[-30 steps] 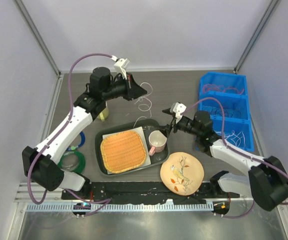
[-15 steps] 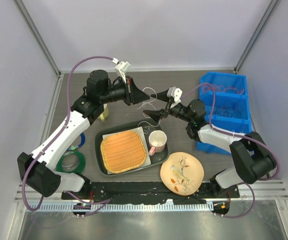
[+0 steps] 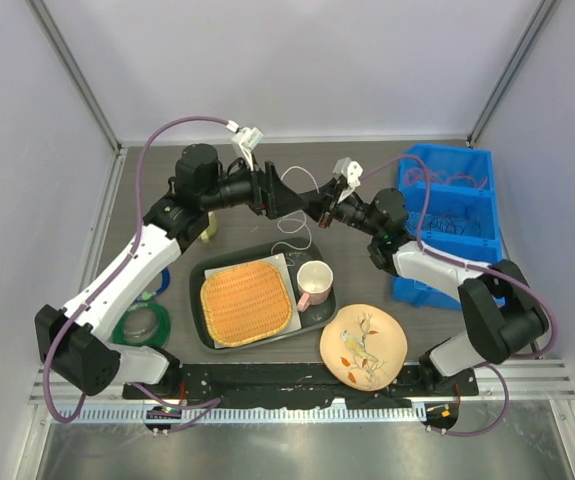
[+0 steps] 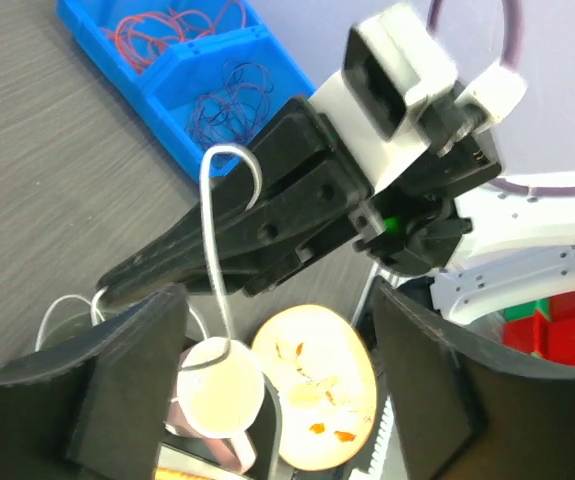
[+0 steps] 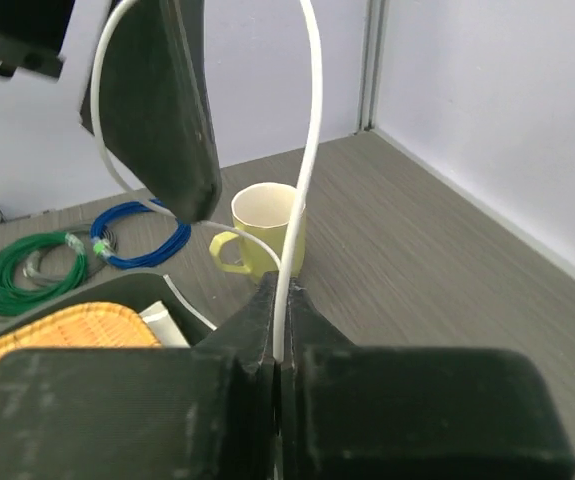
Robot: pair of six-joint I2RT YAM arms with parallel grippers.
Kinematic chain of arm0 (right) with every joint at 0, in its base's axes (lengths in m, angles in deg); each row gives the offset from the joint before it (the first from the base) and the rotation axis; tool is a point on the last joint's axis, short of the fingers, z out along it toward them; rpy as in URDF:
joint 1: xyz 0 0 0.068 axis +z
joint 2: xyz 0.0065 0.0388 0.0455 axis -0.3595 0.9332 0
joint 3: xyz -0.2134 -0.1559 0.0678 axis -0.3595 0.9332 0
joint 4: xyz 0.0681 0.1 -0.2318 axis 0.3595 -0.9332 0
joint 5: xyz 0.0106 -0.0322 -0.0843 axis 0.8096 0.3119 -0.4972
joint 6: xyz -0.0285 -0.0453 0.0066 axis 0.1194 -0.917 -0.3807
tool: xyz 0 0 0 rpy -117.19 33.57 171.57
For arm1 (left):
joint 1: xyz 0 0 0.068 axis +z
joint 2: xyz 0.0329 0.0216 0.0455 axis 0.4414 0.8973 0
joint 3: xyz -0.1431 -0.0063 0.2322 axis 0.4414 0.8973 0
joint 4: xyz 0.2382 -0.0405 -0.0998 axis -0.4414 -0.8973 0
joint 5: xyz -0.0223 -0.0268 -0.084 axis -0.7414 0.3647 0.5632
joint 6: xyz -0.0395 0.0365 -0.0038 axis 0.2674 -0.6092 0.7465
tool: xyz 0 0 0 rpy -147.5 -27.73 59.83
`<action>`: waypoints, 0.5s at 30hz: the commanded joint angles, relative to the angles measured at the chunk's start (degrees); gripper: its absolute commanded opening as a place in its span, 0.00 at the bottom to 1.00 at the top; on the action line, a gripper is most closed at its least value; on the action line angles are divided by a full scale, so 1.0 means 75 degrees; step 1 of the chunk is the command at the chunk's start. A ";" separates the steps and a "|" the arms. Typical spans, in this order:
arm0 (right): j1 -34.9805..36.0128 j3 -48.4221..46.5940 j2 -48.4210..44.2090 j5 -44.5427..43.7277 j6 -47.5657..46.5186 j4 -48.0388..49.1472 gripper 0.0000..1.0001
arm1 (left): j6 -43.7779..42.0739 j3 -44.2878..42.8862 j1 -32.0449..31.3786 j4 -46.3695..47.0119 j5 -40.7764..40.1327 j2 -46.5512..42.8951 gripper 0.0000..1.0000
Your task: Untangle the cables
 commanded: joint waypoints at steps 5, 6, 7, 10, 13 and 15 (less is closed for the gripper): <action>-0.0028 -0.1042 -0.2095 -0.4523 0.0779 -0.3649 0.01 | 0.0005 0.1079 -0.0026 0.0459 -0.0782 -0.0808 1.00; -0.0016 -0.1242 -0.2201 -0.5317 0.0721 -0.4524 0.01 | 0.0005 0.1220 -0.0026 0.0540 -0.0865 -0.0994 1.00; -0.0098 -0.1638 -0.2353 -0.6334 0.0639 -0.4892 0.01 | 0.0028 0.1511 -0.0026 0.0599 -0.0912 -0.1089 1.00; -0.0390 -0.2295 -0.2600 -0.7210 0.0638 -0.5890 0.01 | 0.0064 0.2074 -0.0026 0.0787 -0.1181 -0.1452 1.00; -0.0801 -0.2882 -0.2998 -0.7842 0.0813 -0.6652 0.01 | -0.0030 0.2461 -0.0026 0.0635 -0.1732 -0.1733 1.00; -0.1058 -0.3199 -0.3233 -0.8289 0.0826 -0.7317 0.01 | -0.0123 0.2603 -0.0026 0.0449 -0.2071 -0.1839 1.00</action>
